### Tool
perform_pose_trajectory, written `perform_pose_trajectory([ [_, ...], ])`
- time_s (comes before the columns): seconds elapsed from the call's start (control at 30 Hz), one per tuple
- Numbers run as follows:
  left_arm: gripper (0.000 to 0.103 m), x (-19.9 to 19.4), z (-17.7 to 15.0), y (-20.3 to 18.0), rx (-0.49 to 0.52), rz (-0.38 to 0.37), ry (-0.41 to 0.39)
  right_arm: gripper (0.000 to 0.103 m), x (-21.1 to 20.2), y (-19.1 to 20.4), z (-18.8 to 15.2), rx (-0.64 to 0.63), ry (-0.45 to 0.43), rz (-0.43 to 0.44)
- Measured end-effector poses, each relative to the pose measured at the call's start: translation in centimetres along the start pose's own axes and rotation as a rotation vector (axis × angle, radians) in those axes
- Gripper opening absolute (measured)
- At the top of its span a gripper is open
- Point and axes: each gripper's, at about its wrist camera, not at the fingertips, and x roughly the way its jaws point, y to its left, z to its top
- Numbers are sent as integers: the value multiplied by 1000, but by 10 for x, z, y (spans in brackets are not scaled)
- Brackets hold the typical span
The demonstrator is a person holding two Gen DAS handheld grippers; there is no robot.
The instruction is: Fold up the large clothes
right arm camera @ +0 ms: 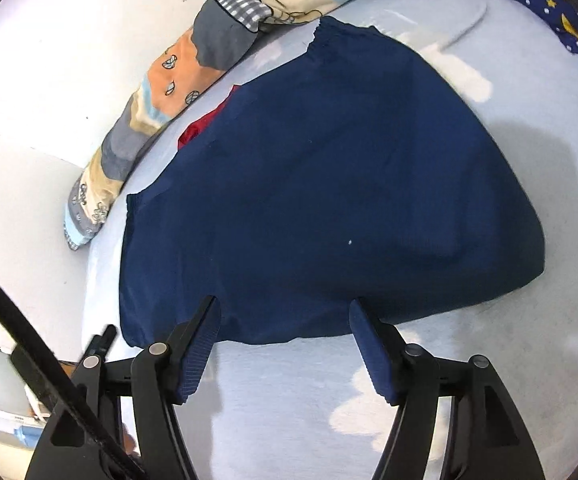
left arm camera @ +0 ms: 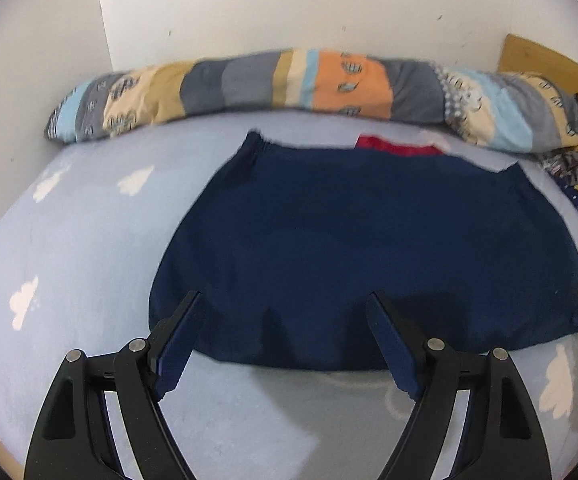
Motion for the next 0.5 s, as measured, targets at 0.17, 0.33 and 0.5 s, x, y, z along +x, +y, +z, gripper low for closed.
perform_pose_trajectory([
  [0.17,81,-11,6,-5,15,17,-76,71,-12,-4,0,-26,3,-18],
  [0.33,81,-18,3,-10,55,43,-118,71,-16,-2,-4,-67,-3,-43],
  [0.5,81,-19,2,-11,82,62,-134,71,-16,6,-4,-127,-21,-85],
])
